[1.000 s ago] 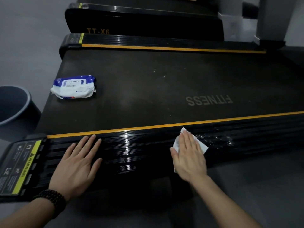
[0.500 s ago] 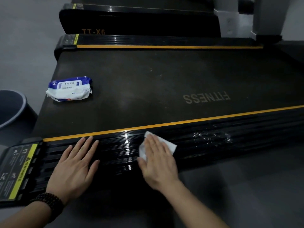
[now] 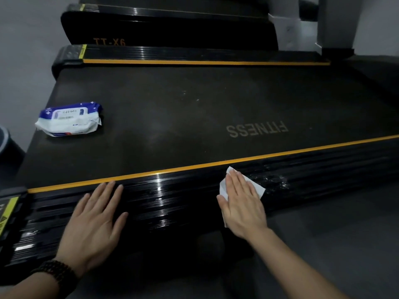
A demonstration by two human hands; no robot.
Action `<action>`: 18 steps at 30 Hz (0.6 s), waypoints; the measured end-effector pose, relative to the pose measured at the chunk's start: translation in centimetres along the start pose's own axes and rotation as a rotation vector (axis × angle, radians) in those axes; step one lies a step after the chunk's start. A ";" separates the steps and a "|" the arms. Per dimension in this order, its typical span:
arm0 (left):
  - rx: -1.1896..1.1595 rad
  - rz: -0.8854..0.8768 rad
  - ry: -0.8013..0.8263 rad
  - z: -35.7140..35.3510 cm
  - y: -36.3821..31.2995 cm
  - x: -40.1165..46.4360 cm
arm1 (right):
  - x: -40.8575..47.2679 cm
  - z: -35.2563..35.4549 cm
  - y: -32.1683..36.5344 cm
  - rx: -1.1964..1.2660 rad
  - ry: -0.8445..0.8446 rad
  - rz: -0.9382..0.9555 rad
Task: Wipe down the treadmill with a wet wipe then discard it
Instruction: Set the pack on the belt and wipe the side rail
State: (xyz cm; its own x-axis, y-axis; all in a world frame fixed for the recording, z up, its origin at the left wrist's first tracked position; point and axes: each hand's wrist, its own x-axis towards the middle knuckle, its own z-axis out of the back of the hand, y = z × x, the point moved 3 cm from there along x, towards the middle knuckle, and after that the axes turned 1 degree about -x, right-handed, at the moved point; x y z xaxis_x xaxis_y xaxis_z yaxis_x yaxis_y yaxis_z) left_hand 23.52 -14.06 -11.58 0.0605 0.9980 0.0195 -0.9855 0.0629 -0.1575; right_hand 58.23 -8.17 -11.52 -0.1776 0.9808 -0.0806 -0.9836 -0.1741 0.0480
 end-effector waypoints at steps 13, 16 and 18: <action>0.030 -0.091 0.007 -2.9 -14.2 5.1 | 0.2 0.2 -1.4 0.057 0.030 0.070; 0.048 -0.096 0.030 -2.9 -14.4 5.3 | 1.1 0.6 -5.7 0.039 0.034 0.028; 0.047 -0.095 0.042 -2.9 -14.5 5.2 | 1.9 1.0 -10.1 0.034 0.015 -0.031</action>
State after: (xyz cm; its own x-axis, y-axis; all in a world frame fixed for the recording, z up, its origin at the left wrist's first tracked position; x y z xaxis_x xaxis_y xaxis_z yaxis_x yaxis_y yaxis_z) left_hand 38.57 -9.71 -12.03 0.1596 0.9871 -0.0094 -0.9813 0.1576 -0.1108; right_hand 67.83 -4.50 -11.20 -0.1477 0.9842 -0.0974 -0.9870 -0.1403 0.0788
